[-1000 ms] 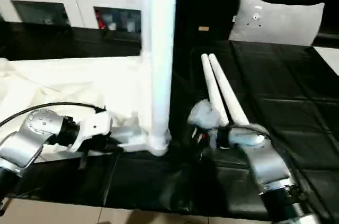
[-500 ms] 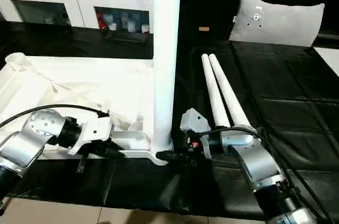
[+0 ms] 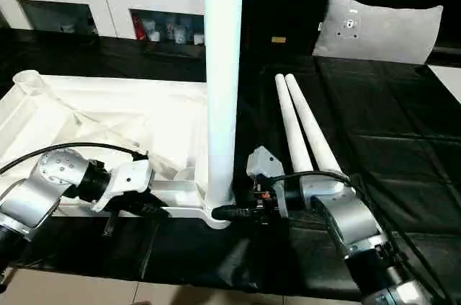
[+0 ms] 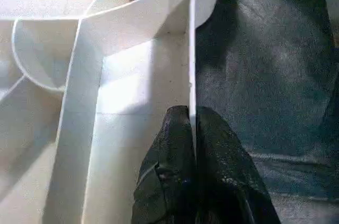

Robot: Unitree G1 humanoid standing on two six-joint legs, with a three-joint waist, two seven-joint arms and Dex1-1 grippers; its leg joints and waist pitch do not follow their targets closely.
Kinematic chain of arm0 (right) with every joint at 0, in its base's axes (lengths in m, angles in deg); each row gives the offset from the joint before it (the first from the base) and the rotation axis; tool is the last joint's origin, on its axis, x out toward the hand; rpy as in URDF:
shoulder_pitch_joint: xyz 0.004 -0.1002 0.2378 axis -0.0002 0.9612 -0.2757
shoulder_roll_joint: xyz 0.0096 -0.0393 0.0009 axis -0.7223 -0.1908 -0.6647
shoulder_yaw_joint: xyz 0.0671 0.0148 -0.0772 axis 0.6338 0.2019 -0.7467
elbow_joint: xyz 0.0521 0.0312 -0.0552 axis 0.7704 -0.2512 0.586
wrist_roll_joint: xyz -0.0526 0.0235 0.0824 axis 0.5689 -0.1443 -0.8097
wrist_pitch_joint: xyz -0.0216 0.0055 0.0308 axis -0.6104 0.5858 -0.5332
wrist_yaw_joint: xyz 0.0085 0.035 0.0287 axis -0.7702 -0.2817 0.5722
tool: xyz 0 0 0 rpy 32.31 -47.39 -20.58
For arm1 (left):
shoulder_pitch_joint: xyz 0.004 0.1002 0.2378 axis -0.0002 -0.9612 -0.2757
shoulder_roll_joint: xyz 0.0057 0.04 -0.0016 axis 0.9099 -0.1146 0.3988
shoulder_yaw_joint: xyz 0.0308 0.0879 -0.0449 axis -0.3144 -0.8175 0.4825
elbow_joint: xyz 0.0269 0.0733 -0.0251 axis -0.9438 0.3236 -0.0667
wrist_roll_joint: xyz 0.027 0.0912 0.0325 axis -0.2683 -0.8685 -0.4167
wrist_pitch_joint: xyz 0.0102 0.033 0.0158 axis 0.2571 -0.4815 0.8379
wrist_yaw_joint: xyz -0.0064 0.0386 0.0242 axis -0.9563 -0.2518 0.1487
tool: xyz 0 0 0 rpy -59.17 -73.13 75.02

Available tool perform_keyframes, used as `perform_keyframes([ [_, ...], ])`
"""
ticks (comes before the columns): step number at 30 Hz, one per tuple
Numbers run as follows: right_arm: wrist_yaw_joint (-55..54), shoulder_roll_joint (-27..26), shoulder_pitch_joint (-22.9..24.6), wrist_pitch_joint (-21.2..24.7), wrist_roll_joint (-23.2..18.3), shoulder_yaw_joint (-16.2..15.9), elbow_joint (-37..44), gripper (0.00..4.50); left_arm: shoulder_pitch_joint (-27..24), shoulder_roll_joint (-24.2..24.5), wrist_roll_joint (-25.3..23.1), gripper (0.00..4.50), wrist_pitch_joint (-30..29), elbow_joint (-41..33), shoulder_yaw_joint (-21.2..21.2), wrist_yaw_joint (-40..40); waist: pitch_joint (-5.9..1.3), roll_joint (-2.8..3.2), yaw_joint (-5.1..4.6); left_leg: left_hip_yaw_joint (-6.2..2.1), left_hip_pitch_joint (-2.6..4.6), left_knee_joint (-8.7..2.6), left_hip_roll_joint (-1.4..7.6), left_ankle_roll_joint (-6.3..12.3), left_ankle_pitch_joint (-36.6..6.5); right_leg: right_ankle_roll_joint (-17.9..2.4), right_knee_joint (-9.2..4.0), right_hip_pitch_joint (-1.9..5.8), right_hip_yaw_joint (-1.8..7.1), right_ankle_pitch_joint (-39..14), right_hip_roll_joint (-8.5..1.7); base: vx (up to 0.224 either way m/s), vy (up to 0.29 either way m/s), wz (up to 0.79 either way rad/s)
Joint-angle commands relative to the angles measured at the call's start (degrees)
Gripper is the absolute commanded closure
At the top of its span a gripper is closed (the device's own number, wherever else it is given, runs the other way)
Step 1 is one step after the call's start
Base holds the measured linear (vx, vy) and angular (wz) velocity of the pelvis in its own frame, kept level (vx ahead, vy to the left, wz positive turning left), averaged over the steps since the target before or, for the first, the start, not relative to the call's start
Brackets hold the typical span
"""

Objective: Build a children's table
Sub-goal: Rotate leg to tighten

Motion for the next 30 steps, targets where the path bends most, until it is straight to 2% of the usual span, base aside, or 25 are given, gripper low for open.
perform_keyframes([
  [1, -2.73, -1.99, 0.34, 2.34, -0.52, -1.27, 1.46, 1.86, 0.78, -2.14, 1.05, 4.50, -3.07, -2.14, 1.66, 4.35, -3.62, 0.39, -0.21, -0.01, 0.07, -4.00, 0.96, 0.86, -10.21, -11.93, -4.61, 3.00, 2.41, -12.16, -3.60, 0.000, 0.000, 0.00],
  [2, -7.30, -4.55, 0.47, 3.28, 0.25, -0.93, 1.41, 1.86, 0.80, -3.83, 1.43, 4.50, -6.37, -2.87, 3.09, 7.69, -3.46, 0.55, -0.32, 0.00, 0.23, -4.09, 0.96, 0.22, -11.48, -11.32, -4.89, 2.78, 2.44, -14.79, -3.63, 0.000, 0.000, 0.00],
  [3, -8.16, -5.08, 0.46, 3.44, 0.41, -0.85, 1.30, 1.86, 0.81, -4.17, 1.48, 4.50, -6.91, -3.04, 3.28, 8.25, -3.46, 0.48, -0.38, -0.03, 0.26, -4.07, 0.88, -0.08, -11.97, -10.97, -4.97, 2.77, 2.39, -16.17, -3.63, 0.000, 0.000, 0.00],
  [4, -13.81, -8.52, 0.35, 4.53, 1.47, -0.27, 0.47, 1.86, 0.91, -6.41, 1.74, 4.50, -10.40, -4.15, 4.50, 11.85, -3.46, 0.43, -0.39, -0.06, 0.40, -4.05, 0.79, -0.55, -12.54, -10.06, -5.27, 2.69, 2.40, -18.74, -3.67, 0.000, 0.000, 0.00],
  [5, -18.12, -11.29, 0.03, 5.34, 2.07, 0.44, -0.65, 1.86, 1.07, -8.35, 1.67, 4.50, -12.55, -4.59, 5.26, 14.69, -3.50, 0.38, -0.72, -0.29, 0.04, -4.19, 0.69, -0.97, -12.03, -9.52, -5.26, 2.86, 2.26, -19.58, -3.71, 0.000, 0.000, 0.00],
  [6, -21.03, -13.17, -0.24, 5.89, 2.45, 0.95, -1.47, 1.87, 1.22, -9.68, 1.60, 4.50, -13.98, -4.80, 5.77, 16.61, -3.47, 0.53, -1.22, -0.34, -0.10, -4.31, 0.67, -1.48, -11.93, -9.08, -5.29, 2.71, 2.21, -20.11, -3.61, 0.000, 0.000, 0.00],
  [8, -25.19, -16.17, -0.77, 6.25, 3.01, 1.74, -2.81, 1.87, 1.80, -12.15, 1.03, 4.50, -16.53, -5.01, 6.44, 20.25, -3.56, 0.39, -1.60, -0.49, -0.13, -4.20, 0.49, -1.56, -12.22, -8.49, -5.52, 2.84, 2.08, -21.22, -3.67, 0.000, 0.000, 0.00],
  [9, -26.49, -16.99, -0.96, 6.48, 3.29, 1.96, -3.21, 1.87, 2.00, -12.97, 0.67, 4.50, -17.10, -5.00, 6.66, 21.55, -3.66, 0.45, -1.58, -0.41, -0.07, -4.10, 0.52, -1.35, -11.89, -8.38, -5.54, 2.83, 2.20, -20.61, -3.64, 0.000, 0.000, 0.00],
  [10, -30.79, -19.77, -1.71, 6.87, 4.06, 2.74, -4.72, 1.87, 2.74, -16.22, -0.35, 4.50, -19.07, -4.72, 7.64, 26.40, -3.65, 0.63, -1.64, -0.26, 0.13, -4.00, 0.62, -0.94, -11.59, -8.87, -5.54, 2.48, 2.39, -19.11, -3.56, 0.000, 0.000, 0.00],
  [11, -33.17, -21.22, -2.14, 7.20, 4.39, 3.14, -5.43, 1.87, 3.18, -18.15, -0.87, 4.50, -20.24, -4.53, 8.28, 29.25, -3.71, 0.83, -1.75, -0.21, 0.04, -3.95, 0.63, -1.06, -10.83, -9.82, -5.33, 2.50, 2.38, -16.70, -3.45, 0.000, 0.000, 0.00],
  [12, -35.05, -22.39, -2.52, 7.53, 4.65, 3.47, -6.04, 1.87, 3.69, -19.98, -1.35, 4.50, -20.55, -3.96, 9.02, 32.19, -3.82, 0.64, -1.72, -0.19, -0.06, -3.88, 0.56, -0.97, -9.89, -10.25, -5.23, 2.69, 2.35, -14.76, -3.40, 0.000, 0.000, 0.00],
  [13, -35.15, -22.45, -2.53, 7.56, 4.67, 3.49, -6.05, 1.87, 3.72, -20.06, -1.37, 4.50, -20.58, -3.94, 9.05, 32.33, -3.86, 0.65, -1.52, -0.21, -0.03, -3.86, 0.49, -0.75, -9.61, -10.17, -5.25, 2.79, 2.35, -14.27, -3.41, 0.000, 0.000, 0.00],
  [14, -38.77, -24.67, -3.01, 8.23, 5.91, 4.14, -6.67, 1.87, 4.74, -23.42, -2.54, 4.50, -21.61, -3.36, 10.04, 37.80, -3.94, 0.74, -1.39, -0.12, -0.10, -3.81, 0.50, -0.34, -8.82, -10.22, -5.04, 2.85, 2.48, -12.47, -3.37, 0.000, 0.000, 0.00],
  [16, -40.20, -25.39, -3.27, 8.30, 6.79, 4.25, -7.14, 1.87, 5.14, -24.69, -3.15, 4.50, -21.86, -3.32, 10.06, 39.67, -4.09, 0.84, -1.26, -0.19, -0.13, -3.79, 0.47, -0.09, -8.04, -10.43, -4.85, 2.95, 2.35, -10.16, -3.27, 0.000, 0.000, 0.00],
  [17, -40.29, -25.58, -3.24, 7.73, 6.90, 4.31, -7.37, 1.52, 5.30, -25.46, -3.51, 4.50, -22.45, -3.65, 9.74, 40.55, -4.16, 0.83, -1.35, -0.11, -0.23, -3.74, 0.45, 0.24, -7.54, -10.79, -4.72, 3.03, 2.44, -8.58, -3.28, 0.000, 0.000, 0.00],
  [19, -39.90, -24.25, -2.37, 5.71, 7.94, 4.02, -7.15, 1.17, 5.10, -24.91, -4.16, 4.50, -22.28, -4.04, 8.62, 40.01, -4.21, 0.94, -1.10, -0.10, -0.27, -3.70, 0.45, 0.71, -6.99, -10.91, -4.69, 3.13, 2.40, -7.42, -3.34, 0.000, 0.000, 0.00],
  [22, -40.25, -23.44, -1.47, 4.70, 7.94, 5.48, -6.85, 1.06, 4.69, -23.28, -4.58, 4.50, -21.60, -4.09, 8.23, 38.50, -4.20, 1.15, -1.07, -0.15, -0.39, -3.79, 0.51, 1.20, -6.89, -10.99, -4.62, 3.30, 2.32, -5.91, -3.36, 0.000, 0.000, 0.00],
  [23, -40.21, -22.77, -1.03, 3.98, 7.83, 6.04, -6.52, 0.92, 4.46, -22.30, -4.77, 4.50, -21.05, -4.04, 8.16, 37.63, -4.13, 1.34, -1.44, -0.36, -0.70, -3.96, 0.44, 1.18, -7.53, -10.83, -4.62, 3.58, 2.15, -6.39, -3.36, 0.000, 0.000, 0.00],
  [24, -40.18, -22.68, -0.98, 3.88, 7.85, 6.07, -6.47, 0.72, 4.44, -22.21, -4.78, 4.50, -20.98, -4.03, 8.16, 37.56, -4.27, 1.28, -1.67, -0.30, -0.74, -3.83, 0.49, 1.32, -7.57, -10.74, -4.83, 3.49, 2.18, -6.81, -3.53, 0.000, 0.000, 0.00],
  [25, -39.58, -21.26, -0.25, 2.17, 8.30, 6.34, -5.69, 0.72, 4.03, -20.76, -4.90, 4.50, -19.80, -3.84, 8.12, 36.36, -4.41, 1.47, -1.69, -0.39, -0.68, -3.71, 0.42, 1.30, -7.17, -10.92, -4.69, 3.54, 2.19, -6.12, -3.50, 0.000, 0.000, 0.00],
  [26, -38.94, -20.35, 0.18, 1.13, 8.68, 6.29, -5.15, 0.70, 3.74, -19.98, -4.76, 4.50, -19.10, -3.73, 8.18, 35.53, -4.35, 1.53, -1.74, -0.24, -0.60, -3.64, 0.53, 1.66, -6.60, -11.63, -4.72, 3.33, 2.31, -4.66, -3.46, 0.000, 0.000, 0.00],
  [27, -37.68, -19.14, 0.55, -0.12, 9.15, 6.06, -4.67, 0.70, 3.35, -19.06, -4.61, 4.50, -18.07, -3.53, 8.08, 34.45, -4.56, 1.76, -1.47, -0.27, -0.62, -3.46, 0.54, 1.93, -5.57, -12.22, -4.40, 3.47, 2.30, -2.11, -3.42, 0.000, 0.000, 0.00],
  [28, -37.68, -19.14, 0.55, -0.12, 9.15, 6.06, -4.67, 0.50, 3.35, -19.06, -4.61, 4.50, -18.07, -3.53, 8.08, 34.45, -4.56, 1.76, -1.47, -0.27, -0.62, -3.46, 0.54, 1.93, -5.57, -12.22, -4.40, 3.47, 2.30, -2.11, -3.42, 0.000, 0.000, 0.00],
  [29, -34.78, -16.97, 1.28, -2.53, 9.66, 5.93, -3.93, 0.35, 2.67, -17.32, -4.24, 4.50, -16.78, -3.27, 7.66, 32.32, -4.46, 1.98, -1.16, -0.16, -0.46, -3.42, 0.63, 2.30, -5.01, -13.08, -4.16, 3.23, 2.28, -0.21, -3.32, 0.000, 0.000, 0.00],
  [30, -34.78, -16.97, 1.28, -2.53, 9.66, 5.93, -3.93, 0.28, 2.67, -17.32, -4.24, 4.50, -16.78, -3.27, 7.66, 32.32, -4.53, 1.96, -1.02, -0.15, -0.62, -3.35, 0.62, 2.50, -4.85, -13.26, -3.93, 3.44, 2.29, 0.73, -3.35, 0.000, 0.000, 0.00],
])
